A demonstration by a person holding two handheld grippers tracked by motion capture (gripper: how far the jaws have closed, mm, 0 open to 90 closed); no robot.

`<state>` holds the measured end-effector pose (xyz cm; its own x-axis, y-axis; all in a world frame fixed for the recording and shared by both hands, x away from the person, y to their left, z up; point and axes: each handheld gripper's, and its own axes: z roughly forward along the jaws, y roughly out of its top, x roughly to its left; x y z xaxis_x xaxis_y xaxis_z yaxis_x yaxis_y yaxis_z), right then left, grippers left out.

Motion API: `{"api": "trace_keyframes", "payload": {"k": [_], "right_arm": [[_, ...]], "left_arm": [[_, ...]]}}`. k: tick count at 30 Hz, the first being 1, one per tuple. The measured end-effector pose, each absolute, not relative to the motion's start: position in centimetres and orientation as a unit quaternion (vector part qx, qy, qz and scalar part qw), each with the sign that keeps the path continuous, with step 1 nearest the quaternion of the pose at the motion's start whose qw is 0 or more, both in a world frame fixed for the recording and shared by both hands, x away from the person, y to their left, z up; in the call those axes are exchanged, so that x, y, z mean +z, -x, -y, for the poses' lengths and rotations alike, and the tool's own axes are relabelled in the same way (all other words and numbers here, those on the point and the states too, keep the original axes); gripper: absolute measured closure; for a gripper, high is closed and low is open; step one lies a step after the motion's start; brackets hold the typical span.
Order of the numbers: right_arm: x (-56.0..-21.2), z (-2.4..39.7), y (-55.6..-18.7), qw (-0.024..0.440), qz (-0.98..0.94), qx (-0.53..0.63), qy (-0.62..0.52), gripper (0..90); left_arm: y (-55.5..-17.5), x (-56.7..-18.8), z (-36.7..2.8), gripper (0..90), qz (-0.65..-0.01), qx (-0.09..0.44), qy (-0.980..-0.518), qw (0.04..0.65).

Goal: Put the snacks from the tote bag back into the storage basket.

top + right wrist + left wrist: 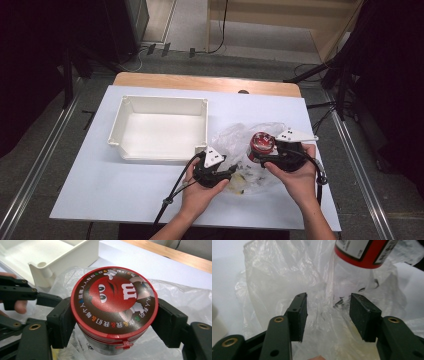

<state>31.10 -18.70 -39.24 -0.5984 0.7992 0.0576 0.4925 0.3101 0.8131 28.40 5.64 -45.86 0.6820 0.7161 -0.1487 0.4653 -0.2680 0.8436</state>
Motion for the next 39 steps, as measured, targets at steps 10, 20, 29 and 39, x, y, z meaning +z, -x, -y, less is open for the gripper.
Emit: {"api": "trace_keyframes", "payload": {"k": [10, 20, 29, 39], "right_arm": [[-39.1, 18.3, -31.1, 0.180, -0.790, 0.425, -0.404, 26.2], [-39.2, 18.3, -31.2, 0.178, -0.792, 0.425, -0.402, 26.2], [-39.4, 17.7, -31.5, 0.173, -0.792, 0.427, -0.401, 26.2], [-39.2, 17.2, -31.7, 0.171, -0.795, 0.424, -0.399, 26.2]], "left_arm": [[-26.7, -45.0, -7.7, 26.5, -0.362, 0.148, -0.774, 0.498], [-25.3, -45.0, -10.4, 8.6, -0.363, 0.152, -0.768, 0.505], [-24.6, -45.3, -14.0, 2.2, -0.382, 0.148, -0.758, 0.507], [-24.0, -45.4, -17.7, 2.1, -0.404, 0.160, -0.746, 0.505]]}}
